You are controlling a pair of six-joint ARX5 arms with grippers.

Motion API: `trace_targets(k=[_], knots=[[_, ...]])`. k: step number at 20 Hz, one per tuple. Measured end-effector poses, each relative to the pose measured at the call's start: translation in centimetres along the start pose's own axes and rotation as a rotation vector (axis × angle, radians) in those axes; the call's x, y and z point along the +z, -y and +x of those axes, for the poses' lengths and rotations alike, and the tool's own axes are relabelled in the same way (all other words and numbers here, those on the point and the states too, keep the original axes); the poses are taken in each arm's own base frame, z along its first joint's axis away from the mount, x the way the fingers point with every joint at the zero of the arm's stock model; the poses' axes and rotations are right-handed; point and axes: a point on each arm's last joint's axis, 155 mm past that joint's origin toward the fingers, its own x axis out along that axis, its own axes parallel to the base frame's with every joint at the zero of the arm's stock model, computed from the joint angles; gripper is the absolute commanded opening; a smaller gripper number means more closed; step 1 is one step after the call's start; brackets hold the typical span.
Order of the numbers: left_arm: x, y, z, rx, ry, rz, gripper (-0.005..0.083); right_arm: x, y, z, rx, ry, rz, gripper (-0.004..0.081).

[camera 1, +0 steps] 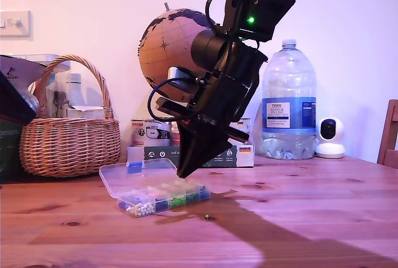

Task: Sort the loose pins on the table into their correct compartments

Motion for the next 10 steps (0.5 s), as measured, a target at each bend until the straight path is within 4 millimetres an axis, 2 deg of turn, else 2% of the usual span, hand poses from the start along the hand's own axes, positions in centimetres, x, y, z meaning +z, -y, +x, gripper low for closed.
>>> trace_targets(k=[10], knots=[[0.02,0.00,-0.01,0.000,0.000,0.000,-0.0023,-0.03,0.20,0.00,-0.011,-0.002,-0.022,0.0003]])
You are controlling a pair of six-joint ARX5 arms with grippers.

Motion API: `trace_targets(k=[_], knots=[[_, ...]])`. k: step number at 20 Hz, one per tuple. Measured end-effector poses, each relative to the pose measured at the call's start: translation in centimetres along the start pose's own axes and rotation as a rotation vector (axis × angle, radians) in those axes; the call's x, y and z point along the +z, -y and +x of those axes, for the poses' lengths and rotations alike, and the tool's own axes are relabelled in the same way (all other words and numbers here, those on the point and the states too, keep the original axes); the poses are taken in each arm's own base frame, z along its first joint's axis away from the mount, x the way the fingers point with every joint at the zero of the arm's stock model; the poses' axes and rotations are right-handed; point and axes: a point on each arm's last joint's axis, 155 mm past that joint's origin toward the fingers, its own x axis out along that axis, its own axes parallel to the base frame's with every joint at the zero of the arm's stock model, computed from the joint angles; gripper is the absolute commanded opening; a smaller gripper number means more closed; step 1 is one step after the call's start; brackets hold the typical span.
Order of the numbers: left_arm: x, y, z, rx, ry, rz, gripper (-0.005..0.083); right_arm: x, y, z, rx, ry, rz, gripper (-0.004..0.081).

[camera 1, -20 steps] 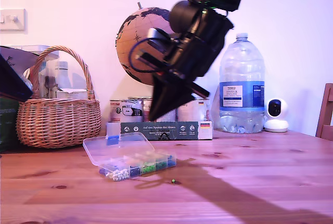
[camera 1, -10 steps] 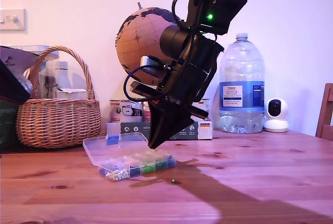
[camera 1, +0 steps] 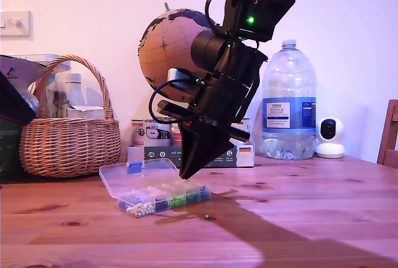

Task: Sort the loose pins on the table into their correct compartments

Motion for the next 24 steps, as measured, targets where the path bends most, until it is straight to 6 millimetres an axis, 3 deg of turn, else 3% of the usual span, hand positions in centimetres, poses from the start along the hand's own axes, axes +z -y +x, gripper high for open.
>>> trace_targets(k=[3,14,16,18,24], knots=[[0.0,0.0,0.0,0.000,0.000,0.000,-0.0023,0.4,0.1,0.0,-0.003,0.014,-0.004,0.0036],[0.0,0.0,0.0,0.000,-0.001,0.000,-0.0023,0.9,0.5,0.0,-0.028,0.034,-0.037,0.0035],[0.0,0.0,0.0,0.000,-0.001,0.000,-0.0023,1.3,0.5,0.0,-0.028,0.049,-0.041,-0.0018],[0.0,0.0,0.0,0.000,-0.001,0.000,-0.0023,1.2,0.4,-0.1,-0.023,0.045,-0.040,-0.0013],[0.0,0.0,0.0,0.000,-0.001,0.000,-0.0023,0.9,-1.2,-2.3,0.030,-0.036,-0.013,-0.0013]])
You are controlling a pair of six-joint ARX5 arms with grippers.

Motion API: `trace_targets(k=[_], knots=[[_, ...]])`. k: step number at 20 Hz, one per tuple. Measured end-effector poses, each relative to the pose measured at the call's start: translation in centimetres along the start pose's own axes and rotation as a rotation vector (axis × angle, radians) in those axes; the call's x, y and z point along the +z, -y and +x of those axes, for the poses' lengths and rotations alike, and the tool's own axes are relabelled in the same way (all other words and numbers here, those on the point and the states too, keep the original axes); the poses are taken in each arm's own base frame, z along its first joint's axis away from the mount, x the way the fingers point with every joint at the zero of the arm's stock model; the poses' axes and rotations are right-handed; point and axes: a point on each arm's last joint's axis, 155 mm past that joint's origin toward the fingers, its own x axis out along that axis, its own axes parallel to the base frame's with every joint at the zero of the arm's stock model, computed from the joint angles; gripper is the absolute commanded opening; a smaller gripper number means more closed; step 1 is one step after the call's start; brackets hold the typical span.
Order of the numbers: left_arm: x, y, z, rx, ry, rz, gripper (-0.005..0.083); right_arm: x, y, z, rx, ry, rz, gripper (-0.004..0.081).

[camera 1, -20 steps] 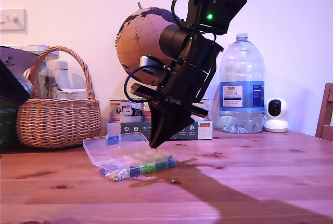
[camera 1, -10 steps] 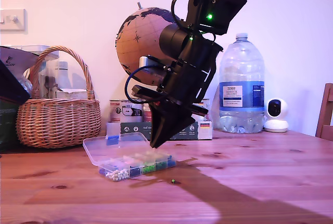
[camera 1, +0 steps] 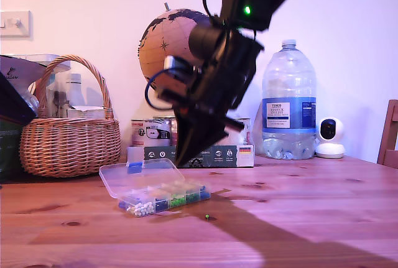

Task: Sort the loose pins on the table into their correct compartments

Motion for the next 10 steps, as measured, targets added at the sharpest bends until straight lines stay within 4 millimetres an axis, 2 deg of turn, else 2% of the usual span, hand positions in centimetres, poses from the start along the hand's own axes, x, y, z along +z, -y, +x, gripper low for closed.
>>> trace_targets(k=[3,7,10], knots=[[0.0,0.0,0.0,0.000,0.001,0.000,-0.0023,-1.4,-0.8,-1.9,0.005,-0.097,0.078,-0.0013],[0.1,0.0,0.0,0.000,0.002,0.001,-0.0023,-6.0,-0.7,-3.0,-0.048,-0.285,0.218,-0.0013],[0.1,0.0,0.0,0.000,0.002,0.001,-0.0023,-8.3,-0.4,-3.5,-0.146,-0.382,0.200,-0.0013]])
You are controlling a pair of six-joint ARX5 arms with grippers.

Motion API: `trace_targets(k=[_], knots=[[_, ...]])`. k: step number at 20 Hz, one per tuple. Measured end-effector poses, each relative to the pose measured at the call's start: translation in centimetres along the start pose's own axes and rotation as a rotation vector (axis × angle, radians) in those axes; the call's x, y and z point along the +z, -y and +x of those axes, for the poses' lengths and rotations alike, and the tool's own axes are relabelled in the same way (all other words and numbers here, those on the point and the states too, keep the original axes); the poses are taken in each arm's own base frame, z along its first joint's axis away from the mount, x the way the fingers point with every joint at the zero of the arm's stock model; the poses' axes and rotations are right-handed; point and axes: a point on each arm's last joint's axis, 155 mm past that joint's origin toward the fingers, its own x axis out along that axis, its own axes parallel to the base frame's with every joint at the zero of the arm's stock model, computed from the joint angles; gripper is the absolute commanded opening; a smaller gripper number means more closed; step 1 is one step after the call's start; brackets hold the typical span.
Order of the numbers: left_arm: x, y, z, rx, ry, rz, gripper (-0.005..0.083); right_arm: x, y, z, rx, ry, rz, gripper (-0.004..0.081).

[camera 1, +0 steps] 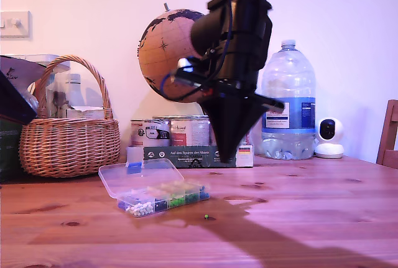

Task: Sort the loose pins on the table into their correct compartments

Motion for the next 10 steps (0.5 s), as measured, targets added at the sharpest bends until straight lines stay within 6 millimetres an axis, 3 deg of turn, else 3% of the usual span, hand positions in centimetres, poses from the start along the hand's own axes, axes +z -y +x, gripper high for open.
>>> trace_targets(k=[6,10], knots=[[-0.1,-0.1,0.0,0.008,-0.003,-0.001,-0.0023,0.5,-1.3,0.3,-0.071,0.031,-0.054,-0.0013],[-0.1,-0.3,0.0,0.015,-0.006,-0.002,-0.0023,1.2,-0.8,-2.1,-0.126,0.125,-0.056,-0.0013]])
